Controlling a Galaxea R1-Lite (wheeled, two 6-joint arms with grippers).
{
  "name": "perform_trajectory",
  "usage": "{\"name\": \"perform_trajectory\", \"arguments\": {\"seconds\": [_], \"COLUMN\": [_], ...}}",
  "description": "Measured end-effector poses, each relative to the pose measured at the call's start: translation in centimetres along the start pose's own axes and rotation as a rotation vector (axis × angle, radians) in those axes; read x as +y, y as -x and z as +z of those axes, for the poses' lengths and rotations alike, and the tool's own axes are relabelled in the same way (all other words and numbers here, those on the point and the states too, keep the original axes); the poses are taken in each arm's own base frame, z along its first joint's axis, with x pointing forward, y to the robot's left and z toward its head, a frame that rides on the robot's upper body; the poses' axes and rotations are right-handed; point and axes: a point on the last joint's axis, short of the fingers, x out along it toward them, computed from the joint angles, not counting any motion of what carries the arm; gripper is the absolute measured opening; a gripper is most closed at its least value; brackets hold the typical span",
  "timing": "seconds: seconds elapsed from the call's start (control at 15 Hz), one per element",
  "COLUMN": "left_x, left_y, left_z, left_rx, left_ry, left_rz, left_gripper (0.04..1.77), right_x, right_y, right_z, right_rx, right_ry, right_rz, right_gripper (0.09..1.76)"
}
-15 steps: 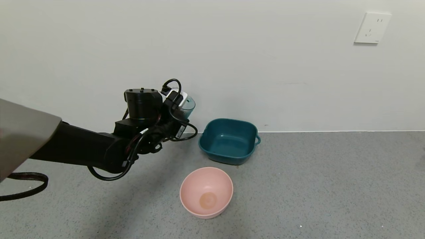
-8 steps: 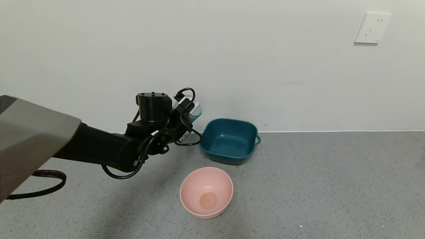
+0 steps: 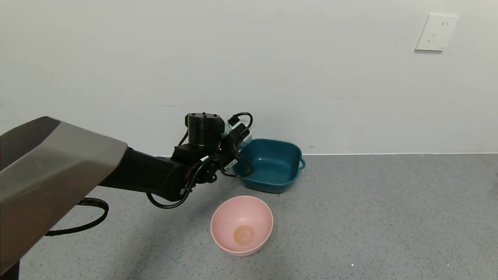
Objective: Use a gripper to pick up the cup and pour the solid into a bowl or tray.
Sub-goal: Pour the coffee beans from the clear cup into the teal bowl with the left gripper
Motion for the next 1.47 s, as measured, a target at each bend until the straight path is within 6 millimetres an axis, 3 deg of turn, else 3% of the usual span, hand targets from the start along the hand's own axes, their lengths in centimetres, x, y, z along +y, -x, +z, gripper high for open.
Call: {"name": "perform_trajectory", "arguments": {"seconds": [0.47, 1.47], "left_x": [-2.2, -2.2], "left_y": [-1.3, -2.4], "left_z": [0.2, 0.7], "left_rx": [0.059, 0.116], "left_ry": [-0.148, -0.455], "left_rz": [0.034, 0.099], "left_gripper": [1.28, 1.28], "right_x": [0.0, 0.0], "right_y": [0.0, 0.0], "right_z": [0.0, 0.0], "right_rx": [0.0, 0.0], "right_ry": [0.0, -0.001], "right_rz": [0.0, 0.0], "right_gripper": [1.71, 1.71]}}
